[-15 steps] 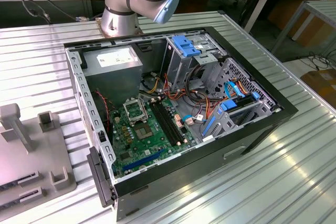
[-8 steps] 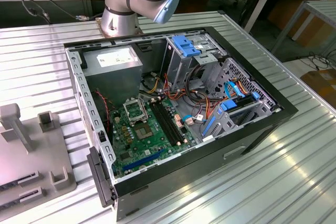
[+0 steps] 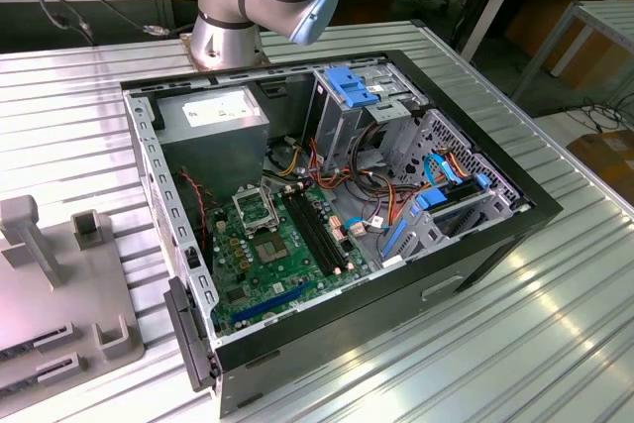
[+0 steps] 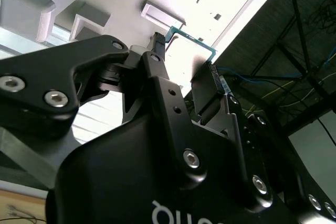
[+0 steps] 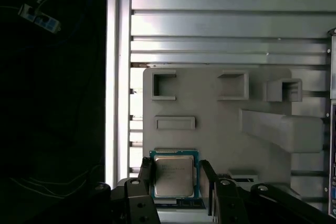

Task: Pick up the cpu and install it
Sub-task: 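Pick up the cpu and move it towards the insertion slot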

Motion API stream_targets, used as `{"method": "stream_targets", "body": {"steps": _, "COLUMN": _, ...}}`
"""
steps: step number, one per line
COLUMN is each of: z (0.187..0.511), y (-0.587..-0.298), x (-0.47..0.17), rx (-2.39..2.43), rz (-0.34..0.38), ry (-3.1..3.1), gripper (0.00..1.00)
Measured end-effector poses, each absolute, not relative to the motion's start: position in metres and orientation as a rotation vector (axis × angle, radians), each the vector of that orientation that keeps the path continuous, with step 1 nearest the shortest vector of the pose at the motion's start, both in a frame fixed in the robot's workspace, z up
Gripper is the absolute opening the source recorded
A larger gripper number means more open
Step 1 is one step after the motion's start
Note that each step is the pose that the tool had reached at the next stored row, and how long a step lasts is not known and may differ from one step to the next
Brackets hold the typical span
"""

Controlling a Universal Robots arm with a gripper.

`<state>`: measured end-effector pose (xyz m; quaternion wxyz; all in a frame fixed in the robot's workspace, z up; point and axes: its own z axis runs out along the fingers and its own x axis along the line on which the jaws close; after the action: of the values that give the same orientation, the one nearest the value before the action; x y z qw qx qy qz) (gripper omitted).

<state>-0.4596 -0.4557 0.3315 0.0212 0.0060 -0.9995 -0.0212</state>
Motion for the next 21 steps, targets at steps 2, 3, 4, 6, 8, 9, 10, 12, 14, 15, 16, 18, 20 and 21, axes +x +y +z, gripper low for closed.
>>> {"method": "stream_targets", "body": {"steps": 2, "z": 0.333, "y": -0.456, "x": -0.460, "rx": 0.019, "rz": -0.066, "ry": -3.098, "gripper": 0.46}}
{"method": "stream_targets", "body": {"steps": 3, "z": 0.334, "y": -0.456, "x": -0.460, "rx": 0.019, "rz": -0.066, "ry": -3.098, "gripper": 0.46}}
{"method": "stream_targets", "body": {"steps": 4, "z": 0.334, "y": -0.456, "x": -0.460, "rx": 0.019, "rz": -0.066, "ry": -3.098, "gripper": 0.46}}
{"method": "stream_targets", "body": {"steps": 6, "z": 0.336, "y": -0.456, "x": -0.460, "rx": 0.019, "rz": -0.066, "ry": -3.098, "gripper": 0.46}}
{"method": "stream_targets", "body": {"steps": 8, "z": 0.338, "y": -0.456, "x": -0.460, "rx": 0.019, "rz": -0.066, "ry": -3.098, "gripper": 0.46}}
{"method": "stream_targets", "body": {"steps": 9, "z": 0.338, "y": -0.456, "x": -0.460, "rx": 0.019, "rz": -0.066, "ry": -3.098, "gripper": 0.46}}
{"method": "stream_targets", "body": {"steps": 10, "z": 0.339, "y": -0.456, "x": -0.460, "rx": 0.019, "rz": -0.066, "ry": -3.098, "gripper": 0.46}}
{"method": "stream_targets", "body": {"steps": 12, "z": 0.340, "y": -0.456, "x": -0.460, "rx": 0.019, "rz": -0.066, "ry": -3.098, "gripper": 0.46}}
{"method": "stream_targets", "body": {"steps": 14, "z": 0.341, "y": -0.456, "x": -0.460, "rx": 0.019, "rz": -0.066, "ry": -3.098, "gripper": 0.46}}
{"method": "stream_targets", "body": {"steps": 15, "z": 0.342, "y": -0.456, "x": -0.460, "rx": 0.019, "rz": -0.066, "ry": -3.098, "gripper": 0.46}}
{"method": "stream_targets", "body": {"steps": 16, "z": 0.342, "y": -0.456, "x": -0.460, "rx": 0.019, "rz": -0.066, "ry": -3.098, "gripper": 0.46}}
{"method": "stream_targets", "body": {"steps": 18, "z": 0.344, "y": -0.456, "x": -0.460, "rx": 0.019, "rz": -0.066, "ry": -3.098, "gripper": 0.46}}
{"method": "stream_targets", "body": {"steps": 20, "z": 0.345, "y": -0.456, "x": -0.460, "rx": 0.019, "rz": -0.066, "ry": -3.098, "gripper": 0.46}}
{"method": "stream_targets", "body": {"steps": 21, "z": 0.345, "y": -0.456, "x": -0.460, "rx": 0.019, "rz": -0.066, "ry": -3.098, "gripper": 0.46}}
